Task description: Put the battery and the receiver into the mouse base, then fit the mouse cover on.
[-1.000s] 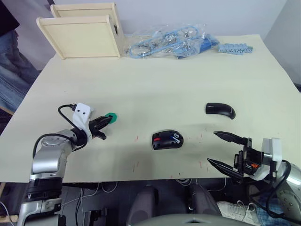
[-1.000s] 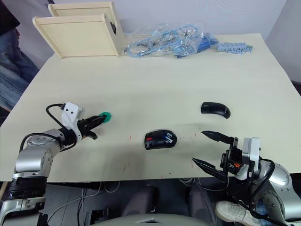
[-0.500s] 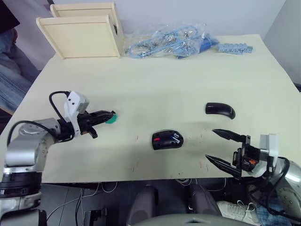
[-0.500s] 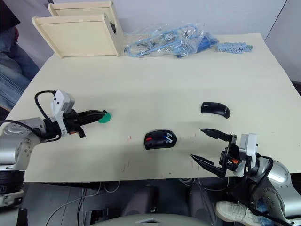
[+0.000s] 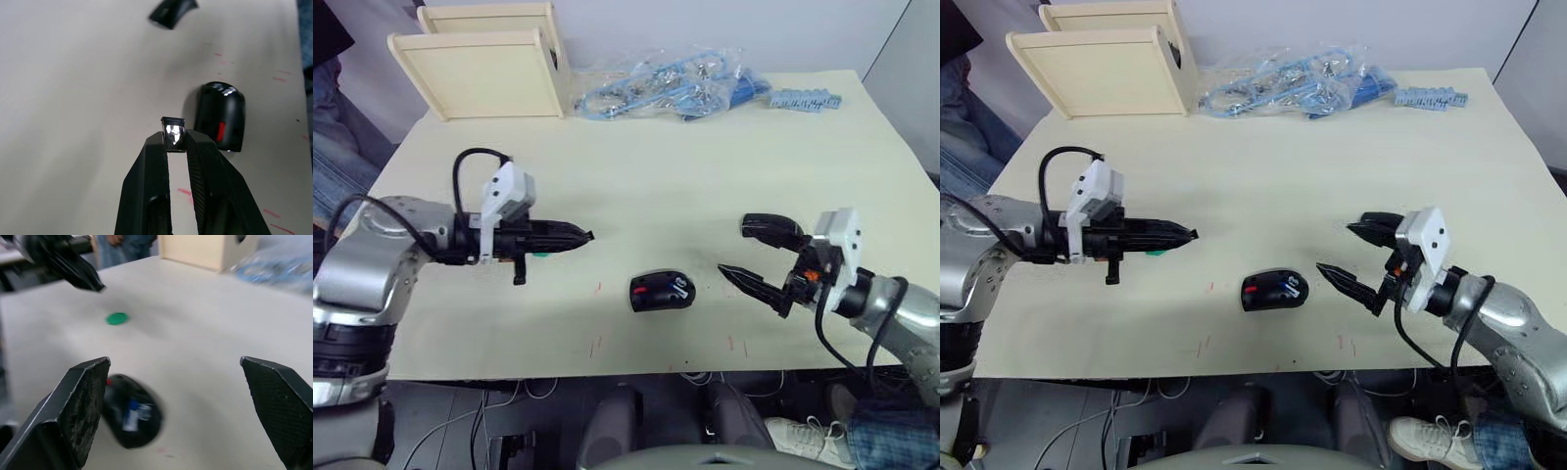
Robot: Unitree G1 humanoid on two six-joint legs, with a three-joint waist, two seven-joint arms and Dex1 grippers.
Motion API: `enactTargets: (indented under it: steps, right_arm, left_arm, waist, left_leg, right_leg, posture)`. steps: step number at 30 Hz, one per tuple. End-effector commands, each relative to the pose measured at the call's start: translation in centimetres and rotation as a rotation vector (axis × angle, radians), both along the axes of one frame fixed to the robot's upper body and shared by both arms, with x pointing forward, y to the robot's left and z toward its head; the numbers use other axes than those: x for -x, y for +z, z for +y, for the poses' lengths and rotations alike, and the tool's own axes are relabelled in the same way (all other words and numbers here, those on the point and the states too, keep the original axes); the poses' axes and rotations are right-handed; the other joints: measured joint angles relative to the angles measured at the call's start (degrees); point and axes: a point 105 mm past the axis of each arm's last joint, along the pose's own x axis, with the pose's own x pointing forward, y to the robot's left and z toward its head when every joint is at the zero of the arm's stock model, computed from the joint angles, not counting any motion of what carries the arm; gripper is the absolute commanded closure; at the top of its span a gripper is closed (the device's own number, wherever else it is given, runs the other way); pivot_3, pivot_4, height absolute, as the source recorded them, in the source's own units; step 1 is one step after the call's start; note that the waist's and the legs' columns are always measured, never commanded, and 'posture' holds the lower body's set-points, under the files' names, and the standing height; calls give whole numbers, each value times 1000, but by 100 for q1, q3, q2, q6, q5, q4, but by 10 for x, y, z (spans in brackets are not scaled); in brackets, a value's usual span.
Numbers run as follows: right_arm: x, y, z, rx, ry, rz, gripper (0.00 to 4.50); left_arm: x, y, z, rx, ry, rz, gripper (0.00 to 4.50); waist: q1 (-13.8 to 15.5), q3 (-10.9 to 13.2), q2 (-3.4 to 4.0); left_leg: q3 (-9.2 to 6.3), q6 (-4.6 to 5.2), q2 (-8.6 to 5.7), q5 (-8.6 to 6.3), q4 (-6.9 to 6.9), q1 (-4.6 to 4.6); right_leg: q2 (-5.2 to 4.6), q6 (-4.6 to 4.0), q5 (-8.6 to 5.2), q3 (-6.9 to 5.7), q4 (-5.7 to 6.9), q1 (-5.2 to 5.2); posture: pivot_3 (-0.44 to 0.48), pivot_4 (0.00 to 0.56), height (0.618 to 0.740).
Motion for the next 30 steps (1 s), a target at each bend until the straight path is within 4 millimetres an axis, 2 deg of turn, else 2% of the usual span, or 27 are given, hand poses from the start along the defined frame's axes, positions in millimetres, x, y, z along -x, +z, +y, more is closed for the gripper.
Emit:
enactTargets:
  steps: [1,6,8,12,15,20,24,28,29,30]
  right_arm:
    - [-2,8,6,-46,23,82,0]
    - [-12,11,15,-60,35,241,0]
    - [-21,9,15,-38,-37,301,0]
    - [-20,7,22,35,-8,390,0]
    - [-23,13,32,-23,31,461,0]
    - [-23,22,47,-89,110,557,0]
    - [-31,26,56,-174,116,658,0]
    - [-33,26,63,-208,132,699,855]
    - [-33,26,64,-211,131,702,1267]
    - [-34,26,65,-217,129,705,1267]
  left_arm:
    - [0,10,-14,-28,-74,-71,4474]
    - [-1,11,-34,-52,-149,-117,4474]
    - [-3,12,-40,-60,-169,-135,4474]
    - [-3,11,-52,-66,-205,-152,4474]
    - [-5,10,-63,-77,-237,-181,4474]
    - [-7,11,-76,-74,-268,-210,4474]
    - [-6,14,-87,-59,-303,-247,4474]
    - [-5,13,-90,-72,-326,-281,4474]
    - [-4,13,-90,-72,-328,-283,4474]
    - [-4,14,-90,-70,-329,-282,4474]
  waist:
    - [-2,6,-11]
    - [-13,14,-19]
    - [-11,15,-20]
    - [-12,15,-21]
    - [-16,16,-22]
    - [-16,16,-23]
    - [-19,17,-23]
    - [-25,16,-23]
    - [-22,17,-23]
    - [-22,17,-23]
  left_leg:
    - [3,0,1,0,0,1]
    - [10,1,1,0,4,-5]
    - [12,1,2,0,4,-7]
    - [13,1,2,1,6,-27]
    - [7,1,2,1,18,-63]
    - [6,1,2,1,20,-73]
    - [5,2,2,1,20,-74]
    - [6,2,2,1,23,-74]
    - [5,2,2,1,23,-74]
    - [4,2,3,1,23,-75]
  right_leg:
    - [1,0,0,-1,0,0]
    - [2,1,0,1,3,-5]
    - [2,1,0,4,4,-8]
    - [2,0,1,3,6,-26]
    - [2,0,3,-2,12,-54]
    - [2,0,2,-4,7,-58]
    - [2,1,2,-5,7,-59]
    - [2,1,3,-4,10,-59]
    - [3,1,3,-5,10,-59]
    - [3,1,3,-6,10,-60]
  posture:
    - [0,150,740]
    - [0,150,740]
    - [0,150,740]
    - [0,150,740]
    - [0,150,740]
    - [0,150,740]
    - [0,150,740]
    - [0,150,740]
    - [0,150,740]
    - [0,150,740]
